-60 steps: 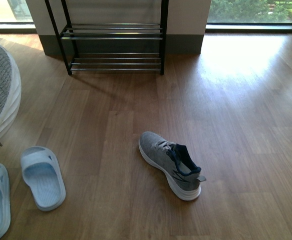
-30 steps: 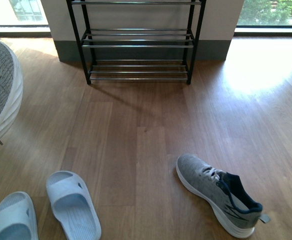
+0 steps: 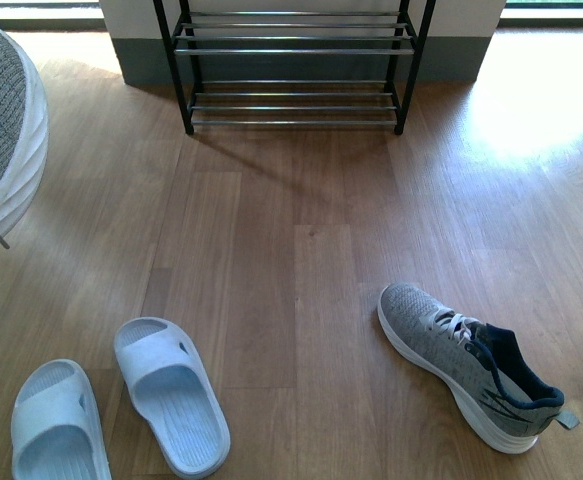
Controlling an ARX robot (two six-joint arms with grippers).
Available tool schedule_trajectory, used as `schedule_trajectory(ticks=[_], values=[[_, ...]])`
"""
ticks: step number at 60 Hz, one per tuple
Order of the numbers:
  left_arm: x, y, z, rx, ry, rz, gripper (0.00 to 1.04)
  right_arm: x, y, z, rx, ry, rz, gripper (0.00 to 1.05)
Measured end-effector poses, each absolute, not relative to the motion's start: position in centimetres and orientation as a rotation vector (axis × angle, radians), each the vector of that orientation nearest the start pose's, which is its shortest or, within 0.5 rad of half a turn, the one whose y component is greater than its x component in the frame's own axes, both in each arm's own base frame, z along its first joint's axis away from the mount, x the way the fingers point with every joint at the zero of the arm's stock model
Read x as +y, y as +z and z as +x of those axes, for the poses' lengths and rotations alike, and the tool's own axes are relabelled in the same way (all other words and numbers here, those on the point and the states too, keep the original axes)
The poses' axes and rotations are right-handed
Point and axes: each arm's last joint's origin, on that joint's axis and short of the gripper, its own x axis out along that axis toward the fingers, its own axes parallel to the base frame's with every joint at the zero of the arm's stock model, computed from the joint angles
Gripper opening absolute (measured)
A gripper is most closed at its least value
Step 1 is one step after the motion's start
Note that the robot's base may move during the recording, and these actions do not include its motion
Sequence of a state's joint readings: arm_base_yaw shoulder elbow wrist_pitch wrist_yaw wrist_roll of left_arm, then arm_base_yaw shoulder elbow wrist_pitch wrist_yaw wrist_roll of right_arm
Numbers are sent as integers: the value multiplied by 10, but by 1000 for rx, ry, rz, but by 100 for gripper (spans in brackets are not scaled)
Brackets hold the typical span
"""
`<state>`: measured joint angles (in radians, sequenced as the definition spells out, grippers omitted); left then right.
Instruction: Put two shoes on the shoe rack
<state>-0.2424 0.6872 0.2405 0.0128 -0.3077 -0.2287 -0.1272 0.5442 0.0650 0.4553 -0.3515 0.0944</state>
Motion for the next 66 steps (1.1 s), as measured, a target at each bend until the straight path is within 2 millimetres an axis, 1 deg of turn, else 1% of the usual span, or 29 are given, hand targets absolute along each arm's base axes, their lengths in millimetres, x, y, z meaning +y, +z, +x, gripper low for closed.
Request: schedule_trajectory(ticks=[1, 3, 4, 5, 8, 9, 10, 11, 13, 14, 17, 18, 19, 20, 21, 22, 25, 29, 30, 32, 37, 39, 41, 44, 50, 66], values=[[-27, 179, 147, 408, 111, -107, 2, -7, 179, 138, 38, 222, 87, 96], [-27, 179, 147, 408, 112, -107, 2, -8, 181, 150, 52, 219, 59, 96], [-27, 179, 147, 407, 112, -107, 2, -8, 182, 160, 66, 213, 43, 96], [-27, 179, 147, 407, 113, -107, 2, -8, 182, 164, 72, 210, 32, 96], [-27, 179, 147, 407, 115, -106, 2, -8, 179, 190, 133, 224, -26, 96], [-27, 179, 147, 407, 116, -107, 2, -8, 171, 205, 197, 244, -51, 96], [-27, 179, 147, 407, 116, -106, 2, -8, 165, 214, 237, 253, -66, 96], [-27, 179, 147, 407, 117, -106, 2, -8, 160, 219, 259, 255, -76, 96], [-27, 179, 147, 406, 118, -106, 2, -7, 142, 235, 350, 278, -100, 96], [-27, 179, 147, 407, 117, -106, 2, -6, 137, 239, 374, 288, -104, 96], [-27, 179, 147, 407, 117, -106, 2, -5, 110, 254, 482, 315, -133, 96], [-27, 179, 147, 407, 117, -106, 2, -4, 105, 257, 500, 318, -146, 96], [-27, 179, 147, 407, 117, -106, 2, -3, 94, 262, 540, 329, -153, 96], [-27, 179, 147, 407, 116, -106, 2, -3, 89, 264, 558, 339, -160, 96], [-27, 179, 147, 407, 116, -106, 2, -2, 78, 268, 598, 355, -163, 96], [-27, 179, 147, 407, 116, -107, 2, -2, 73, 270, 614, 361, -172, 96], [-27, 179, 147, 407, 115, -107, 2, 0, 49, 279, 689, 369, -199, 96], [-27, 179, 147, 407, 116, -107, 2, 2, 26, 287, 753, 387, -222, 96], [-27, 179, 147, 407, 116, -107, 2, 3, 17, 290, 774, 385, -230, 96], [-27, 179, 147, 407, 116, -107, 2, 3, 8, 293, 790, 376, -240, 96], [-27, 179, 147, 407, 116, -106, 2, 6, -30, 302, 877, 371, -271, 96], [-27, 179, 147, 407, 116, -106, 2, 7, -42, 305, 902, 372, -282, 96], [-27, 179, 147, 407, 116, -106, 2, 7, -50, 307, 922, 373, -284, 96], [-27, 179, 147, 407, 116, -107, 2, 6, -60, 311, 945, 357, -293, 96], [-27, 179, 147, 407, 116, -107, 2, 4, -71, 320, 964, 345, -293, 96], [-27, 179, 147, 407, 116, -106, 2, -10, -92, 340, 995, 281, -304, 96]])
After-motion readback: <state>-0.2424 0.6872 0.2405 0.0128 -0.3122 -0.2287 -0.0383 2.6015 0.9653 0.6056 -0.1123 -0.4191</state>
